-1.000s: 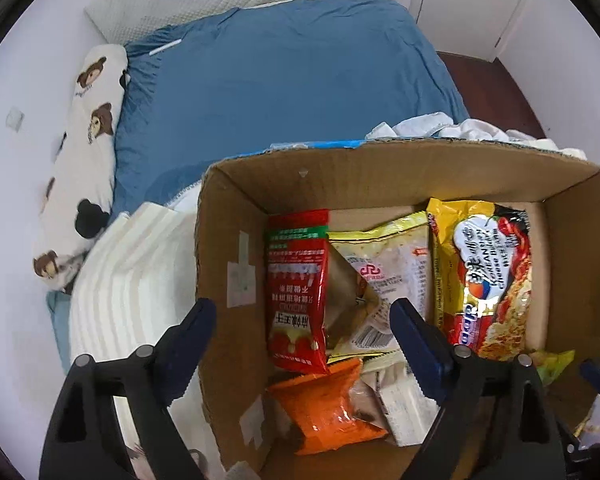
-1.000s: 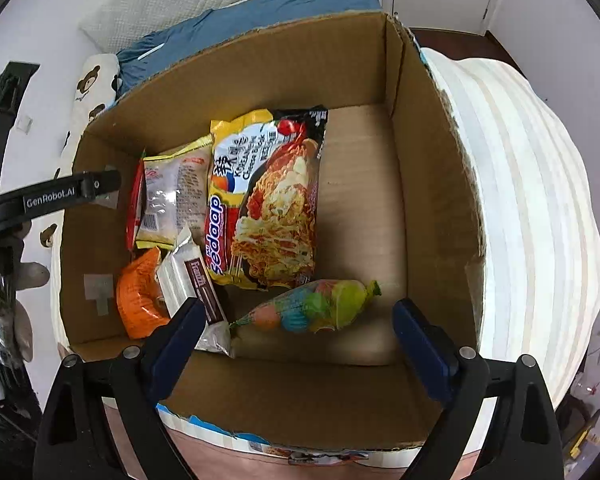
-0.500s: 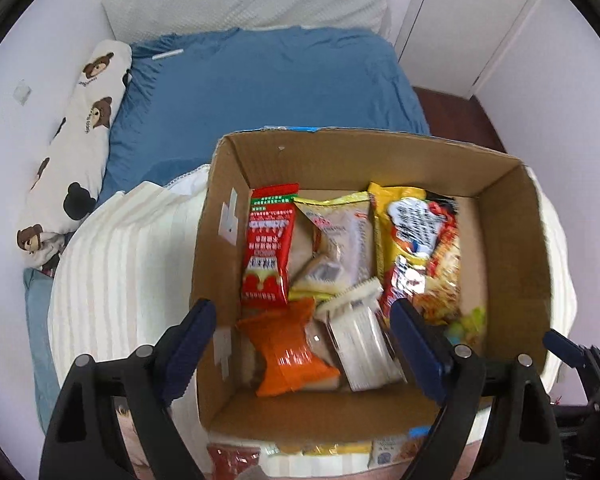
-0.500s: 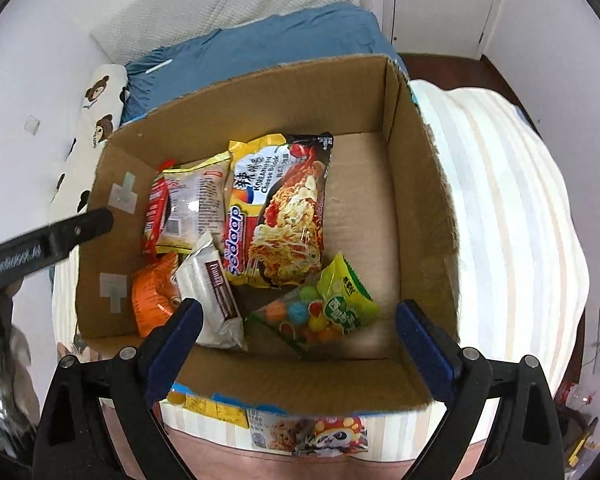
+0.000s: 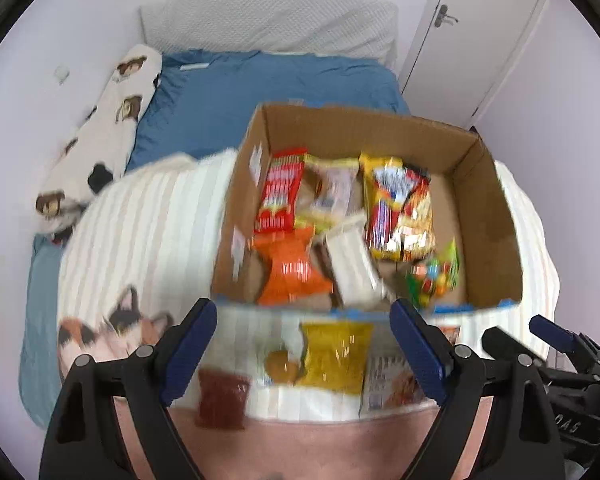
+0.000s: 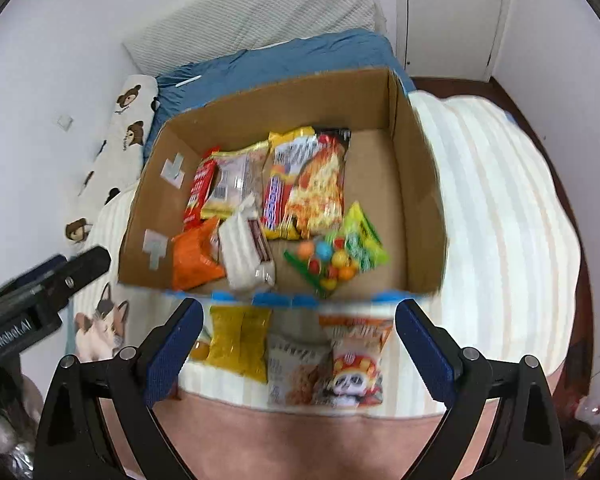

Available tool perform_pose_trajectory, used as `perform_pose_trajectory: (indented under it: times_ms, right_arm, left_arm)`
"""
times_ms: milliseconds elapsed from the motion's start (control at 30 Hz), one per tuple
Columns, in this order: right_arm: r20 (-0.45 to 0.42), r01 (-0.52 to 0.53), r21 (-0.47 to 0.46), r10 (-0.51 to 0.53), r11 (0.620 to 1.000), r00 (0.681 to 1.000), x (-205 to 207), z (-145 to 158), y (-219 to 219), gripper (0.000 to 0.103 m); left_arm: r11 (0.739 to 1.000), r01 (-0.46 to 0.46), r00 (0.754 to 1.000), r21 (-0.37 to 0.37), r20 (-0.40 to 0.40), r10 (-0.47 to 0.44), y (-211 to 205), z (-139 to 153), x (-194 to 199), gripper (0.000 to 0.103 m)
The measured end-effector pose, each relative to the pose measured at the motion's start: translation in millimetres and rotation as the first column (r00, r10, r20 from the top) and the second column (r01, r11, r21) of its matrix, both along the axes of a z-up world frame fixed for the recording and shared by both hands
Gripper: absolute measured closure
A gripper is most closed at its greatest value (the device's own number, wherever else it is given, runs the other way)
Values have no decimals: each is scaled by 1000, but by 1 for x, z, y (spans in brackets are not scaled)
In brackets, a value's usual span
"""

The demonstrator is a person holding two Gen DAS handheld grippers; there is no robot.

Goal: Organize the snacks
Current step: 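Withdraw both tools from the box toward the remaining snacks, then grasp the yellow chip bag with the left tool while the right tool grasps the orange panda bag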

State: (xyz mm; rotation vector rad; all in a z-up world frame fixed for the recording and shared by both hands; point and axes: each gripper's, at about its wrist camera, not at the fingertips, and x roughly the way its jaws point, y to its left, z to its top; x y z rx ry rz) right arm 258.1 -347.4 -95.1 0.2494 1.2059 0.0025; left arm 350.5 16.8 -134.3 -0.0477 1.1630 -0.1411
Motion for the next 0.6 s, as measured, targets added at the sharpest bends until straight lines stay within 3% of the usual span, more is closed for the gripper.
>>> perform_pose_trajectory:
  times_ms: [33, 133, 300, 400, 600]
  right_arm:
    - [3, 7, 4, -7, 1000, 1000, -10, -3, -2, 7]
    - [-18, 13, 0, -13, 1000, 1000, -28, -20, -7, 33]
    - [-100, 88, 45, -83, 995, 991, -42, -69, -29, 32]
    - [-159, 122, 66, -110, 990, 981, -42, -99, -40, 27]
    - [-193, 141, 68, -125, 988, 973, -37, -134, -47, 25]
  left_arm:
    - [1000, -10, 1000, 3, -11, 10, 1, -8, -5, 14]
    - [1000, -15, 996, -14, -90, 14, -1, -43, -14, 14]
    - [1000, 13, 979, -15, -204, -16, -19, -98, -17, 14]
    - [999, 36, 968, 0, -249, -35, -32, -123, -11, 14]
    - [996, 77, 951, 36, -302, -63, -52, -159, 4, 14]
